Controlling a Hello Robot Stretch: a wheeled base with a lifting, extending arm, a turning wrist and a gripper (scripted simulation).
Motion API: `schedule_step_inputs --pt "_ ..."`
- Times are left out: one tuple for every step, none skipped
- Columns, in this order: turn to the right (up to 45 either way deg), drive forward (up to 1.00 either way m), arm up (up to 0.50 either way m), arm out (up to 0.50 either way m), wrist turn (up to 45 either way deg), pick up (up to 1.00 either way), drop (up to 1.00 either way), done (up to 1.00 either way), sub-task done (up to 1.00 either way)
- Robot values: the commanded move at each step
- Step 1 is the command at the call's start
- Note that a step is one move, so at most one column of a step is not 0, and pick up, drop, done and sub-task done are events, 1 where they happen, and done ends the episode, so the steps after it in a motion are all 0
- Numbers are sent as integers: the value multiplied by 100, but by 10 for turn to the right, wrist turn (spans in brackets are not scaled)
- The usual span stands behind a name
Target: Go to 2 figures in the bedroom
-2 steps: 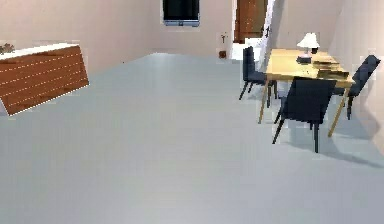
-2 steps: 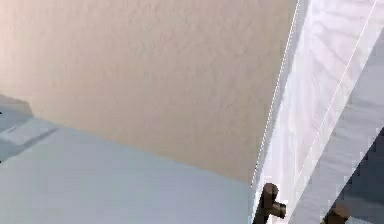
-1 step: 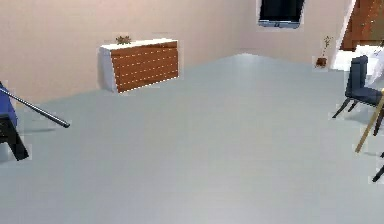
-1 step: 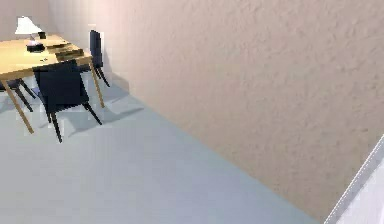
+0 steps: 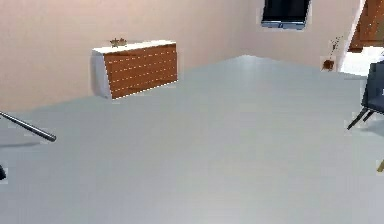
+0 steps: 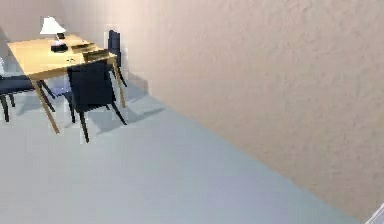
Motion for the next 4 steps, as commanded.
schedule_step_inputs --pt "270 0 0 0 0 0 0 0 0" --pt "0 100 0 0 0 0 0 0 0" --pt "30 0 0 0 0 0 0 0 0" --pt "0 100 0 0 0 0 0 0 0"
